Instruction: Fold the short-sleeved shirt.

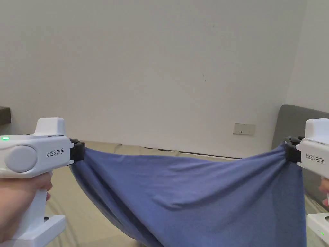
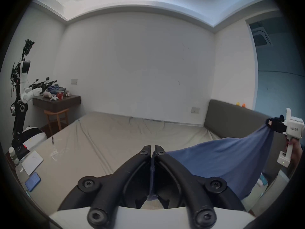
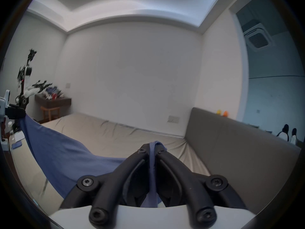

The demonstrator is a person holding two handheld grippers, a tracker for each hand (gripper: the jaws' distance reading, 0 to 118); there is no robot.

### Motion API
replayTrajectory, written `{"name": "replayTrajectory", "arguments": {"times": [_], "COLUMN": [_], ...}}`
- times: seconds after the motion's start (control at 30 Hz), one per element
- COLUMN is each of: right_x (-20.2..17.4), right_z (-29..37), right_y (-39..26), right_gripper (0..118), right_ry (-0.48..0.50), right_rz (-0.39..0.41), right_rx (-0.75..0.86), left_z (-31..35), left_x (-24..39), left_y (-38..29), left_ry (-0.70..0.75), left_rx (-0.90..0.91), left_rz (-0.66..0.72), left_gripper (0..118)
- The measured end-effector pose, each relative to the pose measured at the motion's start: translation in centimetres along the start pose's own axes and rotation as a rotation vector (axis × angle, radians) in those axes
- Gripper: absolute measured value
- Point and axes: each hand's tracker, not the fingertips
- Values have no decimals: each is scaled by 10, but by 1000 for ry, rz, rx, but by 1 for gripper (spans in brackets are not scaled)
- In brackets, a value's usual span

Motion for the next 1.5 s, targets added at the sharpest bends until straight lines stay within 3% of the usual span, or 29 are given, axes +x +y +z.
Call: {"name": "replayTrajectory", "arguments": {"times": [0.17, 0.5, 0.8, 1.07, 1.2, 1.5], "right_x": [40, 42, 25, 7, -5, -9], "right_z": [13, -5, -100, -195, -228, -284], "right_y": [38, 82, 92, 127, 149, 169], "right_gripper": [5, 5, 5, 5, 5, 5], "right_ry": [-130, -161, -198, -205, -222, -252], "right_rz": [-55, -79, -46, -66, 0, 19], "right_rx": [106, 170, 176, 188, 249, 323], "left_z": [-1, -2, -86, -169, -198, -248], "left_x": [-6, 21, 21, 18, 14, -4], "left_y": [59, 126, 142, 166, 187, 191], "left_ry": [31, 40, 116, 182, 203, 249], "left_rx": [83, 162, 108, 161, 200, 291], "left_rz": [8, -112, -149, -72, -50, 8], "left_gripper": [0, 0, 0, 0, 0, 0]}}
